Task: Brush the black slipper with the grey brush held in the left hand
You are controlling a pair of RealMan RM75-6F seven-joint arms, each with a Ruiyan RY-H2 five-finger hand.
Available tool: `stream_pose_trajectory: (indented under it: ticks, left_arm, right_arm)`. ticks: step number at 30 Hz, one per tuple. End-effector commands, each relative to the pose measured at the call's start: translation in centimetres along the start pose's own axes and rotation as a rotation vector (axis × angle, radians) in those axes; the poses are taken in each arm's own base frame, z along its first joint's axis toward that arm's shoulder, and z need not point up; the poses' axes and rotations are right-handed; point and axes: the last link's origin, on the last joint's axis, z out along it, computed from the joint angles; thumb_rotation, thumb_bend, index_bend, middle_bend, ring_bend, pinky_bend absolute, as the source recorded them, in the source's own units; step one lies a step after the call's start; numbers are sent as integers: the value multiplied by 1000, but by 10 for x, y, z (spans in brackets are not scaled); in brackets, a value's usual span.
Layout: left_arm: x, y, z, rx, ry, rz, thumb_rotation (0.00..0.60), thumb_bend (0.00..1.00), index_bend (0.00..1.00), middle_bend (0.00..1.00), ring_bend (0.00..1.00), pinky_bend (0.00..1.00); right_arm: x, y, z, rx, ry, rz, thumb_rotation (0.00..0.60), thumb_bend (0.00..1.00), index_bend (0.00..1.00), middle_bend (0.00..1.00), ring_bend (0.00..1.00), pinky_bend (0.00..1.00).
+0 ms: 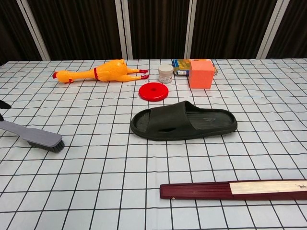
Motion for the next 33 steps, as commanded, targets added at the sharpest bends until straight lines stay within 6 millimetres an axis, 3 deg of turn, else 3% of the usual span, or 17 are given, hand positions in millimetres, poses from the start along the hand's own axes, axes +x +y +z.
stream_pose_trajectory:
  ticks: [1, 6, 12, 22, 33]
  left_arm:
    - [-4, 5, 32, -8, -18, 41, 600, 222, 186, 292, 188, 241]
    - [-8, 13, 64, -37, -27, 82, 600, 254, 203, 319, 213, 249]
    - [-14, 22, 84, -67, -39, 87, 600, 260, 210, 331, 222, 273]
    - [-24, 23, 101, -70, -65, 97, 600, 260, 238, 356, 246, 290]
    - [-30, 18, 103, -54, -112, 87, 600, 317, 265, 382, 269, 301]
  right_arm:
    - [0, 4, 4, -30, 0, -5, 600, 383, 0, 0, 0, 0]
    - [-4, 6, 7, -51, -19, -28, 600, 383, 0, 0, 0, 0]
    - [-6, 8, 10, -73, -31, -39, 600, 383, 0, 0, 0, 0]
    - [-7, 11, 12, -94, -33, -51, 600, 383, 0, 0, 0, 0]
    - [-10, 10, 15, -103, -39, -63, 600, 383, 0, 0, 0, 0]
